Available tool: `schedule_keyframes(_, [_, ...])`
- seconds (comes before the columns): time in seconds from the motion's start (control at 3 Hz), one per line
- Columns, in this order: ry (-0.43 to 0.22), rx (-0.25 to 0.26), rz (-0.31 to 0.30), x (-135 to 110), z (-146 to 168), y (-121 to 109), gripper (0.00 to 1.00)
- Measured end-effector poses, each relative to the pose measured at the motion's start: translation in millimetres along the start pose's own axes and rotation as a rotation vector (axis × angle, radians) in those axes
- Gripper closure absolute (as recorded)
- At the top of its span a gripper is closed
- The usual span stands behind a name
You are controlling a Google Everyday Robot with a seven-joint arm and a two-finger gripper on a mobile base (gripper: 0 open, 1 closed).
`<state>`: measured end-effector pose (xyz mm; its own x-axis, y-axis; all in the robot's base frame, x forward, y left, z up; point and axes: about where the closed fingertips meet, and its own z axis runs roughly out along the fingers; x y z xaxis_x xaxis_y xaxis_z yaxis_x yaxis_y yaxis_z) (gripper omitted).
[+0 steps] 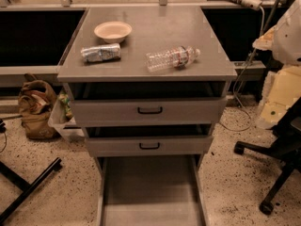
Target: Place water bottle into bottom drawer
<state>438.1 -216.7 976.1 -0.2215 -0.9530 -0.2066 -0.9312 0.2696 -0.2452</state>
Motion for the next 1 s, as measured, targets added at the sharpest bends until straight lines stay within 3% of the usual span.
schedule_keyframes(0.67, [0.006, 0.004, -0.009, -3.4, 18.0, -10.6, 0.0])
schedule_keyframes(1.0, [0.003, 0.01, -0.018, -11.8, 55.9, -30.6, 0.0])
